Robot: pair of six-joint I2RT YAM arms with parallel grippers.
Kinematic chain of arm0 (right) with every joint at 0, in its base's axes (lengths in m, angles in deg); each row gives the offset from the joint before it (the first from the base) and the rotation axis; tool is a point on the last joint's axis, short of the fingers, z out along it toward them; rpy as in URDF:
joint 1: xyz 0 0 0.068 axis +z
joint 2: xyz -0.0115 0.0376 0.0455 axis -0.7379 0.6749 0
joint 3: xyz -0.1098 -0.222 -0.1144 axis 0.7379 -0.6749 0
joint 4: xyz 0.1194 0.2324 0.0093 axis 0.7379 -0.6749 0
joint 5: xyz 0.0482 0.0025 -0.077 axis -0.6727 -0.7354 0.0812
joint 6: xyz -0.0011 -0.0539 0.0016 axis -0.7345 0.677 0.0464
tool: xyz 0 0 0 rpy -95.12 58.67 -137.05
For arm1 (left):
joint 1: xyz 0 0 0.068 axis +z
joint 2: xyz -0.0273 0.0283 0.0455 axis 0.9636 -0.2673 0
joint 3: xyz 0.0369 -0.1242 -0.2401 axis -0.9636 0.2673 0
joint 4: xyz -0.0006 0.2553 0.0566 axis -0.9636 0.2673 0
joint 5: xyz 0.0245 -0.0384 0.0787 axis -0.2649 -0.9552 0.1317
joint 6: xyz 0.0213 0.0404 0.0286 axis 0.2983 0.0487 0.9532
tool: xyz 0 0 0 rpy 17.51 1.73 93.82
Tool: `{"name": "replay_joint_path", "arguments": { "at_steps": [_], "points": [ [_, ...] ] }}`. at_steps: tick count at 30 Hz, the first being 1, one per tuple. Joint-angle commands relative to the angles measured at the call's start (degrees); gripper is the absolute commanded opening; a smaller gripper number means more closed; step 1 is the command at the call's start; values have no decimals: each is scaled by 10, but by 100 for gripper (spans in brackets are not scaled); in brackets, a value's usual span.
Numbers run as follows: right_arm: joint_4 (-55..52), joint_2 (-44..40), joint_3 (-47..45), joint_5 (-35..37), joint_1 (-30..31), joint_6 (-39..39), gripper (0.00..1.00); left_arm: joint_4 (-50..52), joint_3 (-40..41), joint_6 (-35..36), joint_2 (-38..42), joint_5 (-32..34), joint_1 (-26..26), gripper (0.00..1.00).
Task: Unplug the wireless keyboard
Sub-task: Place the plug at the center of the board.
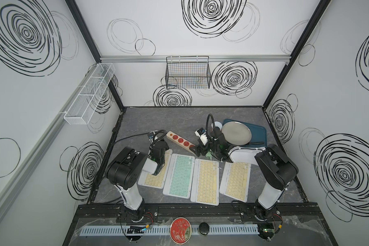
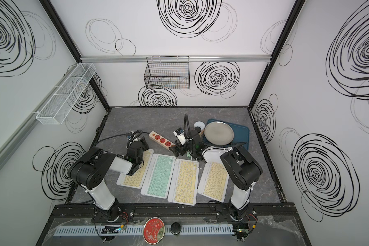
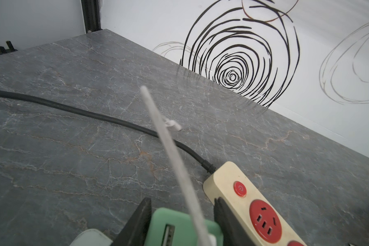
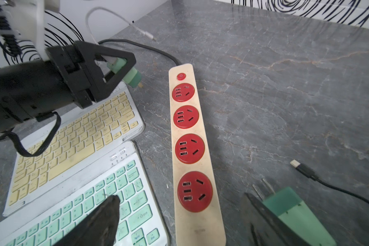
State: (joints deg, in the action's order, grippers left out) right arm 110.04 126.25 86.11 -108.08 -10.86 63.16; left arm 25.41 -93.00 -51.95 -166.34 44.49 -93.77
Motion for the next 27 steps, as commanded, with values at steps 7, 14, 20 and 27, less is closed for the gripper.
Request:
{"name": "replay_joint_path", "arguments": {
  "at_steps": [7, 14, 20, 27],
  "points": [
    [35, -31, -20, -15, -9, -11, 93, 7, -21, -20, -8, -12, 16, 32],
    [37, -40, -25, -20, -10, -14, 93, 6, -17, -24, -4, -16, 17, 39],
    [39, -52, -33, -21, -11, -14, 93, 33, -29, -33, -5, -14, 20, 44],
    [43, -57, -37, -25, -12, -17, 94, 62, -35, -60, -6, -27, 23, 45]
  ]
}}
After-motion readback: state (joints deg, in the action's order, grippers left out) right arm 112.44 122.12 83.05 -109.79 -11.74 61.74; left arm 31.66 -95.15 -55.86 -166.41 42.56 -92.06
